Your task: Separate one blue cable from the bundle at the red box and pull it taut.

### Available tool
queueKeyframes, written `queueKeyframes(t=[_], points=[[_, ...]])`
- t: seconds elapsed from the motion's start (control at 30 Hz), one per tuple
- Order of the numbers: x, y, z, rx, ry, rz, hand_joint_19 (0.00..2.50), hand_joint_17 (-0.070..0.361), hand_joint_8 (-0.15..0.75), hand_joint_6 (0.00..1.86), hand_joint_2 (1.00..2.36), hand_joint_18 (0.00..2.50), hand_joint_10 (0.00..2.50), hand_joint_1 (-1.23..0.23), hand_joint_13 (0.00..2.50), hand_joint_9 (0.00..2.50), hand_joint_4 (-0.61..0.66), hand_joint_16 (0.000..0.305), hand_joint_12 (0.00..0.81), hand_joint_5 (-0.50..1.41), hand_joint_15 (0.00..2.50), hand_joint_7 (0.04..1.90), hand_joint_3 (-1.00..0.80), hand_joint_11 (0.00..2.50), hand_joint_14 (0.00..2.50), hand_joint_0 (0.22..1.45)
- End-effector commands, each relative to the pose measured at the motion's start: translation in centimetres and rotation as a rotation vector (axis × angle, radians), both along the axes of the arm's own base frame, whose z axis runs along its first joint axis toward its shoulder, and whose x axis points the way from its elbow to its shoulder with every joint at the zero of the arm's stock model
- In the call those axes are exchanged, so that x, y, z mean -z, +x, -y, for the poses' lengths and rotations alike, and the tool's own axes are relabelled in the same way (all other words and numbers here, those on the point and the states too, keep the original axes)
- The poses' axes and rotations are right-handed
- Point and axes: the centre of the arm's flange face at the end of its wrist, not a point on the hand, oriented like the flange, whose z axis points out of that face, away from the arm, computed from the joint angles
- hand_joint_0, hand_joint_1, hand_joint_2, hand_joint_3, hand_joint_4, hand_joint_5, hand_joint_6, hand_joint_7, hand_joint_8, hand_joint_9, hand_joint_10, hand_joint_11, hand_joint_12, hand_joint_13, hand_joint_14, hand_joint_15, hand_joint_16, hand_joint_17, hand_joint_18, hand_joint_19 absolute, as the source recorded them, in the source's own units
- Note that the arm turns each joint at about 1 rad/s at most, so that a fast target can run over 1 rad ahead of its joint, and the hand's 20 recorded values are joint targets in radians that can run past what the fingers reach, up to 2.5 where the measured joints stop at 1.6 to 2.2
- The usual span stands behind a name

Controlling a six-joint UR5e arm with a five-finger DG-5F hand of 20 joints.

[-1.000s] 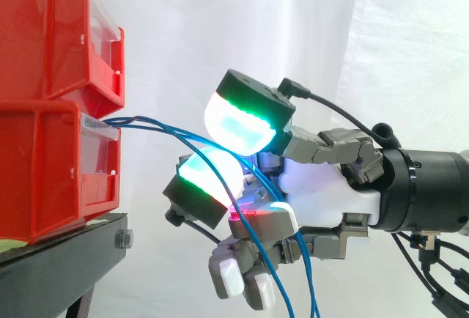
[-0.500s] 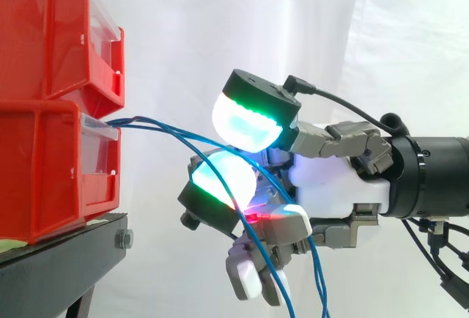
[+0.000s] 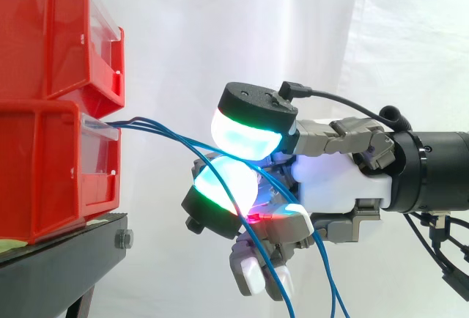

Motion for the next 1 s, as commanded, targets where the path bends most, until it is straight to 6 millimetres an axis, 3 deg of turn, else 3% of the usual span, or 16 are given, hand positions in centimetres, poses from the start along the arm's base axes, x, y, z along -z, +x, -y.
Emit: queueKeyframes(t=[0.0,0.27,0.4,0.63,0.8,0.87,0.97], points=[[0.0,0.0,0.0,-0.001,-0.002,-0.002,0.72,0.133,0.392,0.86,1.02,1.02,0.02,-0.74,0.98,1.18,0.15,0.059,0.448,-0.18,0.61,1.05,-0.12,1.21,0.02,0.62],[-0.6,-0.2,0.2,0.004,-0.018,0.003,0.68,0.119,0.349,0.88,1.02,0.93,0.02,-0.86,0.91,1.08,0.08,0.053,0.41,-0.2,0.61,1.02,-0.28,1.23,0.02,0.7],[-0.1,-0.5,0.0,0.001,-0.027,-0.021,0.65,0.115,0.346,0.91,1.01,0.89,0.02,-0.92,0.9,1.08,0.07,0.051,0.397,-0.2,0.61,1.08,-0.39,1.22,0.02,0.79],[1.6,-1.2,-0.2,0.011,-0.024,-0.052,0.64,0.111,0.342,0.92,1.0,0.88,0.02,-0.93,0.9,1.13,0.06,0.049,0.389,-0.19,0.61,1.1,-0.5,1.26,0.02,0.84],[2.5,-1.6,-0.5,0.011,-0.025,-0.071,0.64,0.109,0.354,0.92,1.0,0.91,0.02,-0.9,0.92,1.16,0.11,0.048,0.391,-0.17,0.61,1.09,-0.5,1.3,0.02,0.68],[2.6,-1.8,-0.5,0.012,-0.025,-0.074,0.67,0.111,0.362,0.91,1.0,0.92,0.02,-0.82,0.93,1.17,0.13,0.049,0.402,-0.17,0.61,1.08,-0.5,1.3,0.02,0.58],[2.6,-1.7,-0.6,0.018,-0.031,-0.075,0.68,0.116,0.376,0.91,1.0,0.96,0.02,-0.68,0.94,1.18,0.14,0.051,0.408,-0.16,0.61,1.06,-0.5,1.27,0.02,0.54]])
